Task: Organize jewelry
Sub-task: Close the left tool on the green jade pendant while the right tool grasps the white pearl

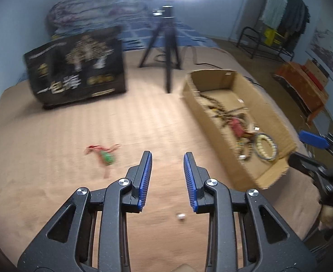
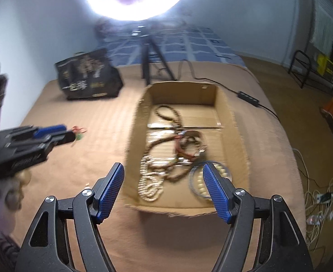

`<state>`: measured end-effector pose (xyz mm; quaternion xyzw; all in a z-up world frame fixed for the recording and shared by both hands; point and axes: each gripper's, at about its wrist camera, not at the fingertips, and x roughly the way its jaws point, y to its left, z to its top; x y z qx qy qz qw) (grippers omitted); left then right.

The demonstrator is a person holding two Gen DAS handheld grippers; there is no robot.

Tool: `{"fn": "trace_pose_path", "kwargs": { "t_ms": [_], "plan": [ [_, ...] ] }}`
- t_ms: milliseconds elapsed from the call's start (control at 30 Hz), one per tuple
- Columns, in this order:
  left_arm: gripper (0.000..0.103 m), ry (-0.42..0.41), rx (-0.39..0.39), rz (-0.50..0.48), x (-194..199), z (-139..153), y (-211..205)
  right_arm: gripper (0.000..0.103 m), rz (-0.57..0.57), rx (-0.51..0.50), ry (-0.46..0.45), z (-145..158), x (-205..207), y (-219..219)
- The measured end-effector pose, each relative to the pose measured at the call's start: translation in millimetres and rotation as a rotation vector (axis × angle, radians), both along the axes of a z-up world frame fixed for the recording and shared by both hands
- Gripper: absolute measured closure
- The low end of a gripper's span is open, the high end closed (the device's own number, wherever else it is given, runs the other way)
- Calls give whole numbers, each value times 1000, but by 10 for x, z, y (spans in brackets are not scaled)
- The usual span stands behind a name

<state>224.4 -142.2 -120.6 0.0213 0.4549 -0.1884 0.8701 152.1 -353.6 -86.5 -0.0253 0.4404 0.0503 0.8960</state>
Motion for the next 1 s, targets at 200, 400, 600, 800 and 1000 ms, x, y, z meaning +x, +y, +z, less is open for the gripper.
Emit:
{"fn": "trace_pose_path", "kwargs": {
  "t_ms": [200,400,600,800,1000],
  "plan": [
    [74,32,22,50,89,-183,385,31,96,38,0,-55,-119,405],
    [75,87,22,73,178,-427,634,32,162,51,56,-370,-211,786],
    [74,121,15,70,281,-598,712,42,186,30,119,-732,-204,1005],
    [74,150,-13,72,441,-735,683,48,162,21,130,-906,-115,1028],
    [75,180,-38,100,620,-864,679,49,166,8,138,-995,-77,1078]
  ]
}}
